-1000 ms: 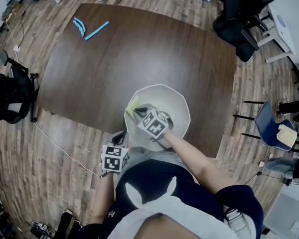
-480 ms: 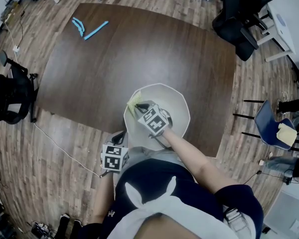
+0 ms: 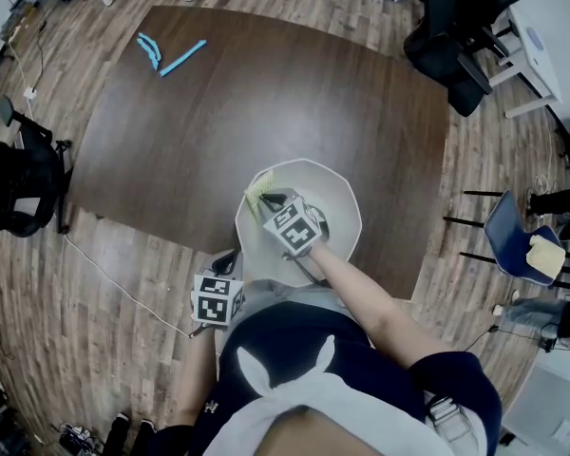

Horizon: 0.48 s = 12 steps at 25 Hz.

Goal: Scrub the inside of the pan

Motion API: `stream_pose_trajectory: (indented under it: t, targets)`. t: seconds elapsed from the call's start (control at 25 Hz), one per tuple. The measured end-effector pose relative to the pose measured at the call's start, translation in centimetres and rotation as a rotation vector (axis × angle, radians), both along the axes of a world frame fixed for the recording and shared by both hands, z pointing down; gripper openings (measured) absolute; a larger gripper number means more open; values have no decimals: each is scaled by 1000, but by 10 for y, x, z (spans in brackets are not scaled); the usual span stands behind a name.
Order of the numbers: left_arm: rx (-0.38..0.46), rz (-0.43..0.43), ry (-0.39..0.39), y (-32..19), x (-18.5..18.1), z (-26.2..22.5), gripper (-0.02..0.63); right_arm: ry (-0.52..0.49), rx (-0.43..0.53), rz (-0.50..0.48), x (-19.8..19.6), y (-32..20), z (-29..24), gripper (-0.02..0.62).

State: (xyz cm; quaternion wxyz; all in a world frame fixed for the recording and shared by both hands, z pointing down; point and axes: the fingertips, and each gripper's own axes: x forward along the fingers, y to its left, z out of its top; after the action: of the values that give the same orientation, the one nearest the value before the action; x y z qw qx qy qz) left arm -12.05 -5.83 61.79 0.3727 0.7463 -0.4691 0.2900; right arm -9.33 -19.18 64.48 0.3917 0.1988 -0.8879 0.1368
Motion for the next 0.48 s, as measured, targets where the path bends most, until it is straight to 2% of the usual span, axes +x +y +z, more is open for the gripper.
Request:
stream_pose_trajectory:
  t: [0.2,0.48]
  targets:
    - [-9,11,-7,2,0,-1,3,8,26,23,4,-7,-2,17]
    - [20,28,-37,4,-3,7,2,20,22,53,11,-15,2,17]
